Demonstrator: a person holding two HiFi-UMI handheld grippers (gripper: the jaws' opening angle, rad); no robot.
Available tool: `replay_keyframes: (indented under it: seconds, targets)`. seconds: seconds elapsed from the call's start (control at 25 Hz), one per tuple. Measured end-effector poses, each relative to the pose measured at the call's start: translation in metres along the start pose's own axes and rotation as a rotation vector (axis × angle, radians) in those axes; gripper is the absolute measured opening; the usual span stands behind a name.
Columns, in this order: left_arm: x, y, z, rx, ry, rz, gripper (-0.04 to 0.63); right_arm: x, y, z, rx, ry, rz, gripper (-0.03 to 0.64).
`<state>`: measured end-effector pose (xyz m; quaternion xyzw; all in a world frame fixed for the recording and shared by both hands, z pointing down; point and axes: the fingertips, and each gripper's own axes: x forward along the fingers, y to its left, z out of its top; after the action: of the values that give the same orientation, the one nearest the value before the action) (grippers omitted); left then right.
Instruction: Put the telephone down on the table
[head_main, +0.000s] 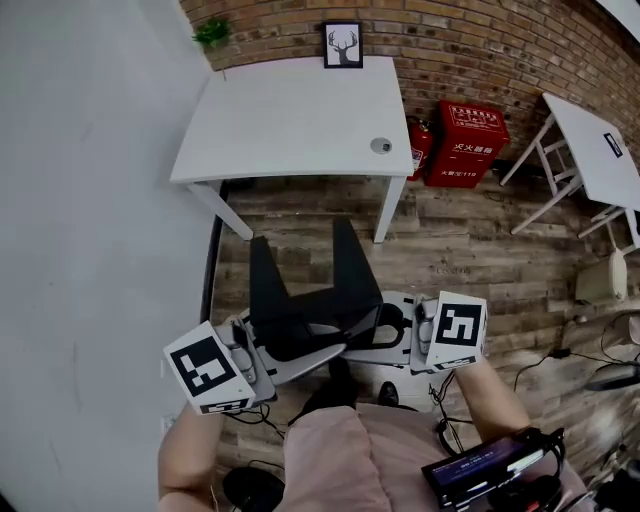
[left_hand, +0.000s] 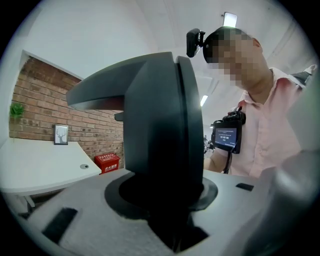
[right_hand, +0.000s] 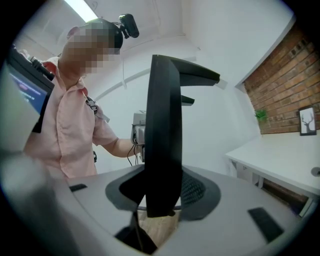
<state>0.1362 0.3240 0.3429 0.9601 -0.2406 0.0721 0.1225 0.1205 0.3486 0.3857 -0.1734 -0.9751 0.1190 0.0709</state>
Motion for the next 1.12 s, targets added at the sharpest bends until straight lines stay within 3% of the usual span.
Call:
replay_keyframes:
  seconds: [0.48, 0.88, 1.12]
  targets:
    - [-0.032, 0.057, 0.036, 0.040, -0.001, -0.069, 0.161, 0.029, -0.055, 0.043, -0.060, -0.014, -0.083, 0.167]
    - [-0.022, 0.103, 0.026, 0.019, 0.016, -0.105, 0.161, 0.032, -0.099, 0.040, 0.006, -0.036, -0.111, 0.167]
    - [-0.002, 0.152, 0.023, -0.021, 0.035, -0.117, 0.161, 0.021, -0.152, 0.030, 0.014, -0.028, -0.111, 0.167]
